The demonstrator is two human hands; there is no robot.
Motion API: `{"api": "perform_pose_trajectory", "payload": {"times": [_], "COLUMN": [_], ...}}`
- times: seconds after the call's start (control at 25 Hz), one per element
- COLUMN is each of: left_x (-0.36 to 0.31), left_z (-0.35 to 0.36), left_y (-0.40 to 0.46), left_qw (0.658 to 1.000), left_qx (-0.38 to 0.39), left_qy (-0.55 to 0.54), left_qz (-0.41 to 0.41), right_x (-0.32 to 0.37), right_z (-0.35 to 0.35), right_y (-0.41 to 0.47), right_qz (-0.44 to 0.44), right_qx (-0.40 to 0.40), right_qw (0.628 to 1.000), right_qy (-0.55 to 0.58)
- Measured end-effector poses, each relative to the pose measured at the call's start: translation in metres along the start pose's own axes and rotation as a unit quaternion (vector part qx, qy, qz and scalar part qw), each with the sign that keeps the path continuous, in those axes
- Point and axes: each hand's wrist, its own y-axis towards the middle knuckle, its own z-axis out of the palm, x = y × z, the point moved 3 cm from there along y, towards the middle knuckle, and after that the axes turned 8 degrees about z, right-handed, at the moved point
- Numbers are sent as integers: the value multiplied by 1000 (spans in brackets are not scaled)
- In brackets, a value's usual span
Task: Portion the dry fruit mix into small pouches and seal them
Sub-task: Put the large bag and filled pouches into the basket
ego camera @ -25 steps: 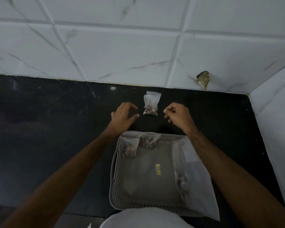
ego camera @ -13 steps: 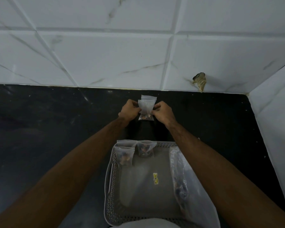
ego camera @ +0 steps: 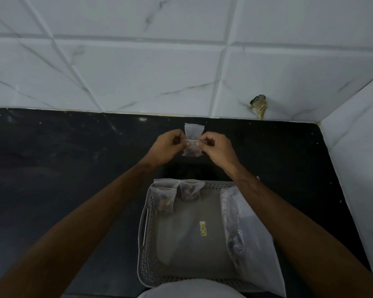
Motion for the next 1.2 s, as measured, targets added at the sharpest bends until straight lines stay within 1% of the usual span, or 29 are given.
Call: {"api": "perform_pose_trajectory", "payload": {"times": [0.08, 0.16, 0.2, 0.32, 0.36, 0.4, 0.44, 0.52, 0.56, 0.6, 0.68, 0.8, 1.0, 1.12, 1.2], "left_x": [-30, -52, -58, -61, -57, -51, -42, -21, -11, -3, 6, 8, 6, 5, 7], "left_z": [-9, -12, -11, -4, 1, 6, 12, 27, 34, 40, 44, 42, 39, 38, 39], "left_y": [-20, -43, -56, -89, -96, -101, -104, -106, -105, -104, -99, -94, -90, -86, -85], "left_qw": [998, 994, 993, 993, 992, 988, 980, 946, 934, 928, 930, 937, 963, 960, 956], "left_qx": [-5, 2, 14, 64, 78, 89, 98, 113, 120, 128, 132, 109, 67, 56, 60], "left_qy": [13, 32, 35, 25, 40, 82, 151, 296, 332, 345, 341, 329, 257, 268, 280], "left_qz": [58, 102, 109, 92, 92, 92, 87, 71, 62, 50, 33, 43, 52, 66, 64], "right_x": [17, 30, 34, 30, 24, 15, 6, -13, -20, -23, -21, -17, -23, -24, -25], "right_z": [-12, -21, -24, -21, -16, -10, -1, 19, 28, 36, 42, 41, 39, 39, 40], "right_y": [-29, -61, -76, -107, -112, -112, -110, -99, -93, -88, -81, -80, -77, -73, -71], "right_qz": [-43, -51, -47, -30, -16, 4, 26, 46, 41, 33, 15, -20, -46, -51, -58], "right_qx": [3, 27, 47, 109, 127, 144, 163, 181, 175, 160, 127, 89, 76, 56, 59], "right_qw": [999, 998, 998, 994, 992, 989, 985, 972, 964, 956, 946, 945, 948, 950, 946], "right_qy": [-4, 9, 15, 10, 5, -11, -43, -142, -196, -244, -298, -315, -305, -304, -312]}}
